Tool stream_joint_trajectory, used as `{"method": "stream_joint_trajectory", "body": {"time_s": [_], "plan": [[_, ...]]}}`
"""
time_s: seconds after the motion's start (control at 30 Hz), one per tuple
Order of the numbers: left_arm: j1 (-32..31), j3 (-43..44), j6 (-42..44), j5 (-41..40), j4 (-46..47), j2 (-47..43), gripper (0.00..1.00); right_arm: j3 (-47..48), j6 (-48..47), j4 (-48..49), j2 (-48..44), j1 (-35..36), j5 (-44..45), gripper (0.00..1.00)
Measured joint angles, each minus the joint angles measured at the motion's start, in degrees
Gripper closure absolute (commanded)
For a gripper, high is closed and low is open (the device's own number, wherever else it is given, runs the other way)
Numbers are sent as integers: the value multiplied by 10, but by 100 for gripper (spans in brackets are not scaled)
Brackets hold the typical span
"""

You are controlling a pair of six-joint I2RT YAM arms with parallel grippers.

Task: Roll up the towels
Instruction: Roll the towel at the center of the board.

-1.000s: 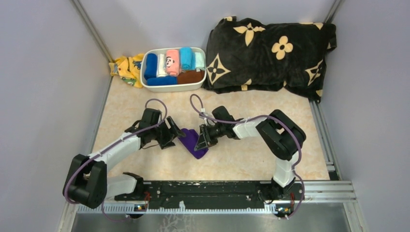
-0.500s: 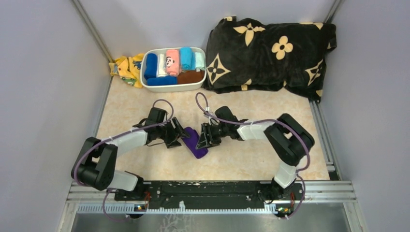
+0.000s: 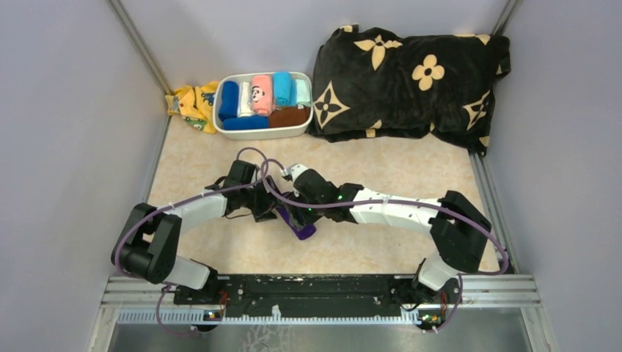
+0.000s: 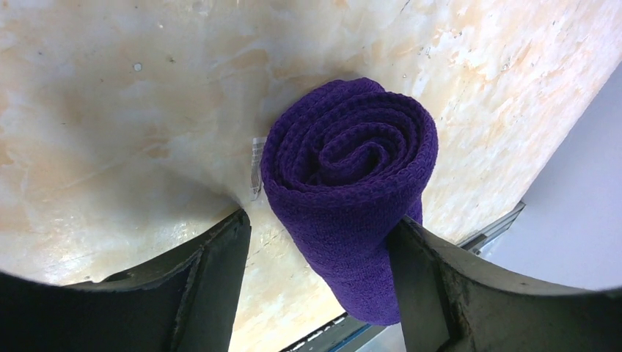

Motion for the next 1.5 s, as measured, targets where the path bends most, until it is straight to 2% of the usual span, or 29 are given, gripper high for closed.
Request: {"method": "stream_joint_trajectory", "body": {"time_s": [0.1, 0.2, 0.27, 0.33, 0.53, 0.77, 0.87, 1.23, 1.5], "plan": [[-3, 2, 4, -3, 0, 1, 25, 15, -5, -18, 28, 16, 38, 56], [-4, 3, 6, -4, -1, 1, 22, 12, 0, -31, 54, 26, 54, 75], [-5, 5, 7, -4, -2, 1, 19, 6, 7, -27, 56, 26, 55, 85], [-6, 7, 7, -3, -4, 1, 17, -1, 18, -18, 55, 26, 54, 88], [-7, 9, 3, 0, -27, -14, 13, -46, 67, 40, 40, 7, 13, 90], [-7, -14, -23, 9, -18, -98, 12, -139, 143, 138, -4, -63, -92, 90], [-10, -30, -36, 21, 2, -107, 13, -174, 171, 176, -16, -88, -130, 89], [-108, -50, -75, 39, 91, -32, 19, -229, 244, 272, -15, -122, -217, 88], [-117, -56, -104, 43, 125, -2, 20, -261, 299, 333, -6, -144, -249, 87]]}}
